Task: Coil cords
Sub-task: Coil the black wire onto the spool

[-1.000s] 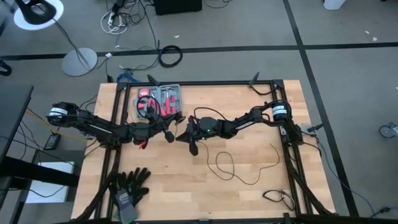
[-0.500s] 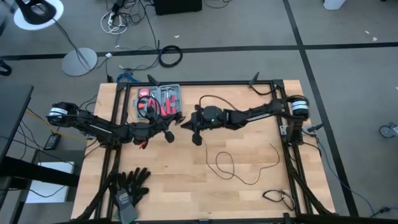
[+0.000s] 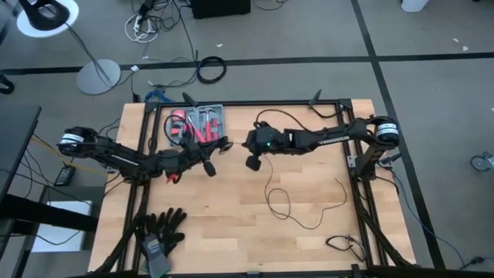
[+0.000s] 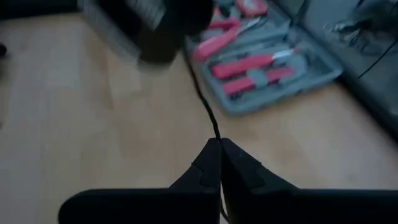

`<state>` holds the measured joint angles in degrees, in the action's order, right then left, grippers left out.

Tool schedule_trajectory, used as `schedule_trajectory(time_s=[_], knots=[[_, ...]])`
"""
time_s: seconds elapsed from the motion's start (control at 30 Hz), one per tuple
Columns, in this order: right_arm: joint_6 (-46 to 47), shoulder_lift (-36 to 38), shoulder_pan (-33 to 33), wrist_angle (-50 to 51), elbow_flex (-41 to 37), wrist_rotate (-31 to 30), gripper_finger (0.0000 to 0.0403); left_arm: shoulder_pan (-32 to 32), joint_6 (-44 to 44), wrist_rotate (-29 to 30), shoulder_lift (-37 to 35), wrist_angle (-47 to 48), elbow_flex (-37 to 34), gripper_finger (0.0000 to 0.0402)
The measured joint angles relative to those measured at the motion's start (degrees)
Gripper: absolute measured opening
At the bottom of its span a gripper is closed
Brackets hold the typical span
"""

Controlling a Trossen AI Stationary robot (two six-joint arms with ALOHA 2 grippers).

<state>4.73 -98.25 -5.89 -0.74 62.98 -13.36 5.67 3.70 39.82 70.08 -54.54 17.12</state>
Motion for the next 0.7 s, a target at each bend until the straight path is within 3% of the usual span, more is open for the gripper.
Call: schedule_trajectory(time_s=[0.3,0.5,0.7], knots=[[4.81,-10.42,2.29,-22.73,-1.54,4.69,0.0000,-0.95,5.42,0.55,0.04,-2.85,-0.09,0.0000],[4.10,-15.74,2.77,-22.99,3.26,5.52,0.0000,-1.18,5.87,0.44,0.04,-1.50,0.02,0.0000],[1.64,-9.93,1.42,-17.96,3.51,5.60,0.0000,-1.17,6.65,0.39,-0.03,-0.25,0.02,0.0000]])
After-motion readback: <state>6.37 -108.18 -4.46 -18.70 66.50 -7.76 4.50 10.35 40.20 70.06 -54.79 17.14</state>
